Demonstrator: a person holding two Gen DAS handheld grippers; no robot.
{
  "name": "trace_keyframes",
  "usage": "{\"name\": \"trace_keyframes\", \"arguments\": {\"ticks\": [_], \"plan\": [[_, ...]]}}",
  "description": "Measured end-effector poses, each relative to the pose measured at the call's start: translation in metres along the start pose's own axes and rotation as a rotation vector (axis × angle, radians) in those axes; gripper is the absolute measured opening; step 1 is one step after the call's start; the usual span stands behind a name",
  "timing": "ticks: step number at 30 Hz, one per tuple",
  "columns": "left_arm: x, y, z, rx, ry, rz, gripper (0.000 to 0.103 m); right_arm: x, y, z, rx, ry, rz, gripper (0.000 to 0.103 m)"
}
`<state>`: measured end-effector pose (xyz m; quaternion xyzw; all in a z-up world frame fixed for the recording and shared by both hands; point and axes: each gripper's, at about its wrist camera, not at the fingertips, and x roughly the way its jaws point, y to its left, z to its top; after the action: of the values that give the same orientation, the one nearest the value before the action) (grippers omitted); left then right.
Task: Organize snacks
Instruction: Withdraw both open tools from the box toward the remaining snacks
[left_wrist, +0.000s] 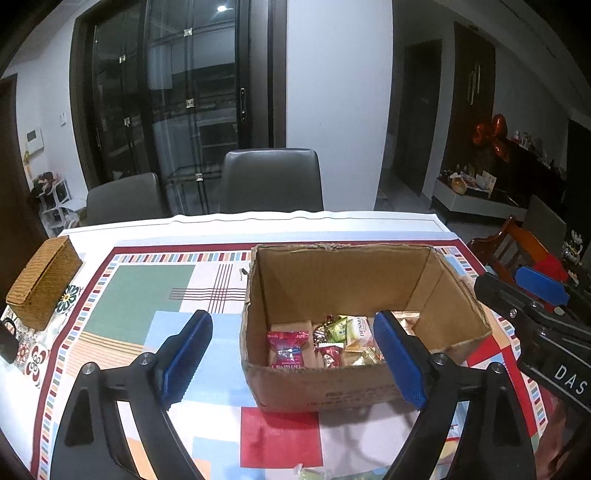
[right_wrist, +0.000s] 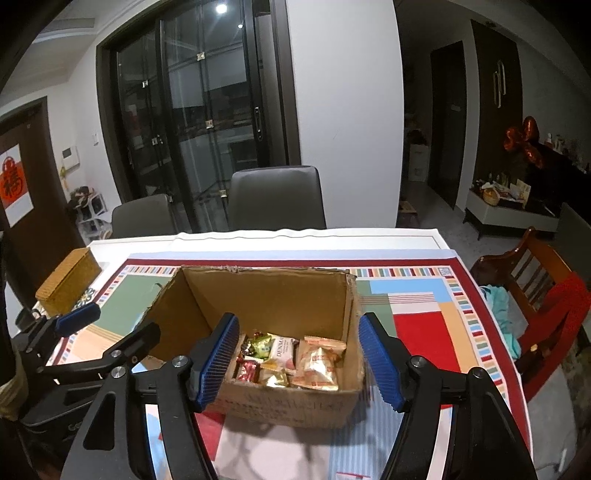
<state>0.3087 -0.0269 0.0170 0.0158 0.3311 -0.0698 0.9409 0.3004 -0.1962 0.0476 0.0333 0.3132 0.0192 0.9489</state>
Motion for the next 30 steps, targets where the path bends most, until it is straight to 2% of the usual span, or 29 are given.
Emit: {"name": "trace_keyframes", "arguments": {"ticks": [14, 30], "plan": [[-0.024, -0.01, -0.017, 0.012, 0.001, -0.011, 0.09, -0.032, -0.007, -0.019, 0.008, -0.016, -0.019, 0.068], [-0.033, -0.014, -0.048, 0.018, 0.021, -0.012, 0.09, -0.041, -0.017, -0.052, 0.02, 0.008, -0.059, 0.068]]}}
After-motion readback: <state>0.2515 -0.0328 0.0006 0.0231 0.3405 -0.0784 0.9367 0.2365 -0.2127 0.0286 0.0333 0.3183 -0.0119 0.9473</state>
